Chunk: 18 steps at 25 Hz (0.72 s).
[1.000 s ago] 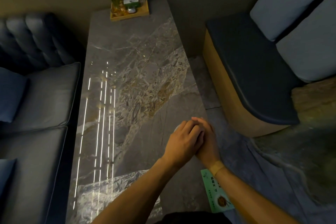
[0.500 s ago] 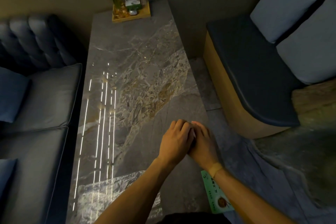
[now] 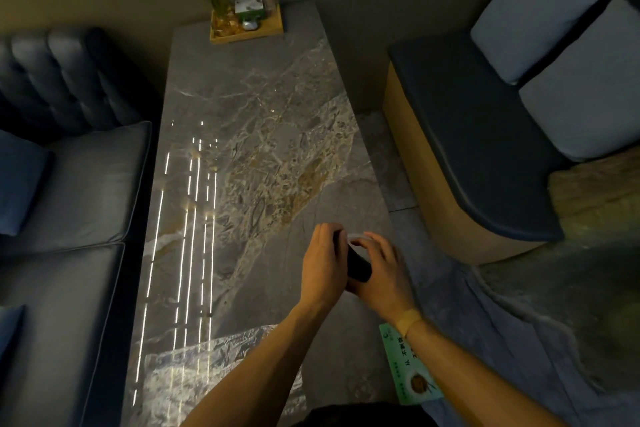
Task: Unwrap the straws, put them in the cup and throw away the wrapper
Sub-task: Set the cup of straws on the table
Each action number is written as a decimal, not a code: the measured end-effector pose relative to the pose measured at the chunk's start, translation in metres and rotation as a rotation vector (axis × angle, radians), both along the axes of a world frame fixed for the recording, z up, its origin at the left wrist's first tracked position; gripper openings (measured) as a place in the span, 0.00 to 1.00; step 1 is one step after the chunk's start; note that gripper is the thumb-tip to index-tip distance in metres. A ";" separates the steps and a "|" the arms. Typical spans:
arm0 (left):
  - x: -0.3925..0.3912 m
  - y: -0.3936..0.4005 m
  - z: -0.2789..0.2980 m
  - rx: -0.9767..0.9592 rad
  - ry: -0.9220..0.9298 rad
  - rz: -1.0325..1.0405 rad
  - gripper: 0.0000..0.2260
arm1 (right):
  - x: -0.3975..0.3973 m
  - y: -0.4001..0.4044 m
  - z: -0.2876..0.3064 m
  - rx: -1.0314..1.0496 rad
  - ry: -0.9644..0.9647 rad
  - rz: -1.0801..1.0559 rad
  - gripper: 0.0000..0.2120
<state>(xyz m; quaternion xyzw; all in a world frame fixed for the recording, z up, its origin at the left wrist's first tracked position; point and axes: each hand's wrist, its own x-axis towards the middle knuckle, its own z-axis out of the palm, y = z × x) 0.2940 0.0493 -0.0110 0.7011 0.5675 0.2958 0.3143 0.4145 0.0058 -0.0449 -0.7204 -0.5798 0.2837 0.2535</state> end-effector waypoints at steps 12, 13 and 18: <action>-0.027 0.002 0.007 -0.001 0.180 -0.109 0.23 | 0.015 -0.012 0.016 0.036 -0.031 0.070 0.38; -0.037 0.000 0.007 -0.020 0.116 -0.081 0.24 | 0.020 -0.017 0.018 0.053 -0.008 0.058 0.37; -0.113 -0.019 -0.014 -0.100 0.099 0.009 0.18 | 0.049 -0.056 0.012 -0.040 -0.045 -0.115 0.26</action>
